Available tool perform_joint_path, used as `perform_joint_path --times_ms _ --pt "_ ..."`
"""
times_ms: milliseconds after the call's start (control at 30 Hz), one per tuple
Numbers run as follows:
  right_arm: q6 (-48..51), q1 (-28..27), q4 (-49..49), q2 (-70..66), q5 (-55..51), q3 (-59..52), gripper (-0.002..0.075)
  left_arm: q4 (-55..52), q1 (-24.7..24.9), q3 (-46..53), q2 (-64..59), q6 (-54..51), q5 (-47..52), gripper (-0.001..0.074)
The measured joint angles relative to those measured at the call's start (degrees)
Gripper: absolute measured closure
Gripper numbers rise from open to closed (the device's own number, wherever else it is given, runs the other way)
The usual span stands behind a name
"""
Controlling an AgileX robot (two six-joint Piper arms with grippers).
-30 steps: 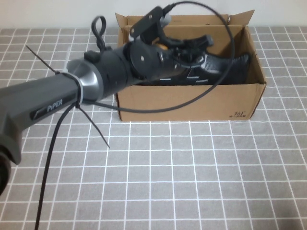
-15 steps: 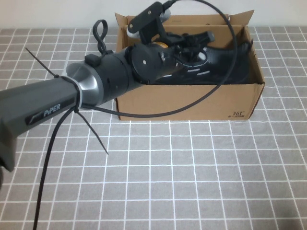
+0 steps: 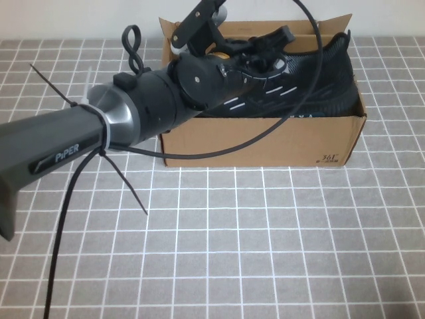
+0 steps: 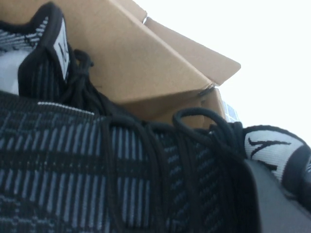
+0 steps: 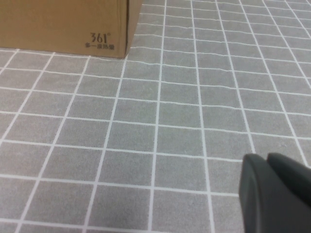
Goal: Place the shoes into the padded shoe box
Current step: Place the shoe in the shoe box
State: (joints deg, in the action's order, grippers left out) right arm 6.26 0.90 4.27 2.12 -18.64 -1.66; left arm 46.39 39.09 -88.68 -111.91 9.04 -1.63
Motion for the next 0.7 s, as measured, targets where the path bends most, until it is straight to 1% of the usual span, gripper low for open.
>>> perform_joint_path --times_ms 133,333,433,500,567,633,700 --pt "0.00 0.00 0.00 0.00 0.00 0.00 0.0732 0.38 0.00 0.00 -0.74 -0.72 0.00 0.0725" --pt "0.00 0.00 0.00 0.00 0.00 0.00 0.0732 0.51 0.00 0.00 -1.13 -4.81 2.87 0.0725" --pt "0.00 0.00 0.00 0.00 0.00 0.00 0.0732 0.51 0.00 0.00 -1.42 -5.34 3.38 0.0702" --pt "0.00 0.00 0.00 0.00 0.00 0.00 0.0732 0.51 0.00 0.00 -1.51 -5.34 3.94 0.0652" --pt "0.00 0.00 0.00 0.00 0.00 0.00 0.0732 0.51 0.00 0.00 -1.51 -5.34 3.92 0.0573" --pt "0.00 0.00 0.00 0.00 0.00 0.00 0.0733 0.51 -0.12 0.00 -1.51 -5.46 4.08 0.0469" --pt "0.00 0.00 0.00 0.00 0.00 0.00 0.0732 0.51 -0.74 0.00 -1.51 -5.56 5.26 0.0387"
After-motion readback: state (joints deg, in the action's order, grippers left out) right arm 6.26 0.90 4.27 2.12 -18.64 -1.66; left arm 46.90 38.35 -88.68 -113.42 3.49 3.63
